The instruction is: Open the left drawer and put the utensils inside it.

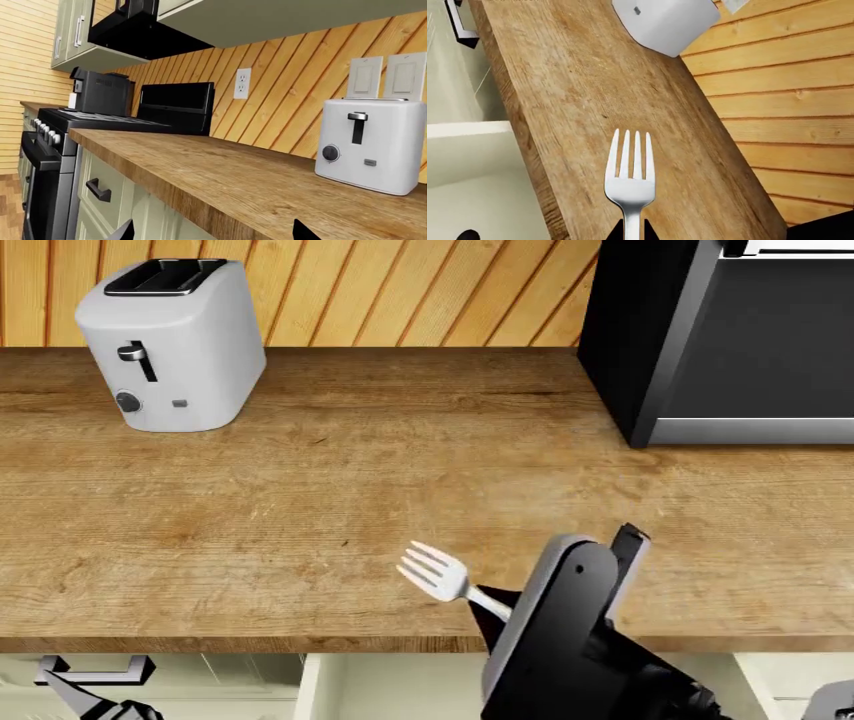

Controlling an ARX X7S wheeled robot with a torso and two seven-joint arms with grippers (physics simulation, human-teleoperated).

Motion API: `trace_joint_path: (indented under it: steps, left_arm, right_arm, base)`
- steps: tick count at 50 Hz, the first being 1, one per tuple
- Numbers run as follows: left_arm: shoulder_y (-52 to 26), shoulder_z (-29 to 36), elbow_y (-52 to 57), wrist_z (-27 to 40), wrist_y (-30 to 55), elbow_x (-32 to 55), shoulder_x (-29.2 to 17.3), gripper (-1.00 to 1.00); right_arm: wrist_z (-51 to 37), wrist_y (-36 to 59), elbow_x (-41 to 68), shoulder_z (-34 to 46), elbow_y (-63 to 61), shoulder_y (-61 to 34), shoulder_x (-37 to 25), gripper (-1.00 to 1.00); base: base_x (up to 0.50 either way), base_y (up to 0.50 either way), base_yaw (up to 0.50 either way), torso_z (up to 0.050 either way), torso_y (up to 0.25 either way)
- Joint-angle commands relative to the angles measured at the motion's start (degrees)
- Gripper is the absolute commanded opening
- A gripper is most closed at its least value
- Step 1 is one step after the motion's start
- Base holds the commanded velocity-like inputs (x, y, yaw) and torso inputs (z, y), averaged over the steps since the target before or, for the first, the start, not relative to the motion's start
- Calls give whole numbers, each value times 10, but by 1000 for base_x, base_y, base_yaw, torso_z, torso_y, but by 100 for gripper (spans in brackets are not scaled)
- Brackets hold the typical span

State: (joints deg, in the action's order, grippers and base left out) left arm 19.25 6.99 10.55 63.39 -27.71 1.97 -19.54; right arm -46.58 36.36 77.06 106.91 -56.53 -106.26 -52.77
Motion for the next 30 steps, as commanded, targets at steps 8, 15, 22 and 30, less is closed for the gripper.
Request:
trace_joint_path:
  steps: [8, 15, 22, 30]
  left_arm:
    - [0, -1, 0, 0, 1, 0, 0, 100]
    - [0, -1, 0, 0, 2, 0, 0, 100]
    - [2, -1, 3, 2, 7, -1, 1, 100]
    - [4, -2, 2, 2, 6, 0, 1, 100]
  right_arm:
    - [-45, -123, -53, 244, -34, -142, 98, -100]
    - [-30, -251, -102, 393, -34, -226, 153, -100]
    - [-18, -296, -120, 434, -33, -254, 180, -100]
    - [5, -294, -101, 430, -14, -277, 198, -100]
  base:
    - [0, 0, 0, 0, 0]
    - [0, 0, 0, 0, 0]
    - [0, 0, 0, 0, 0]
    - [0, 0, 0, 0, 0]
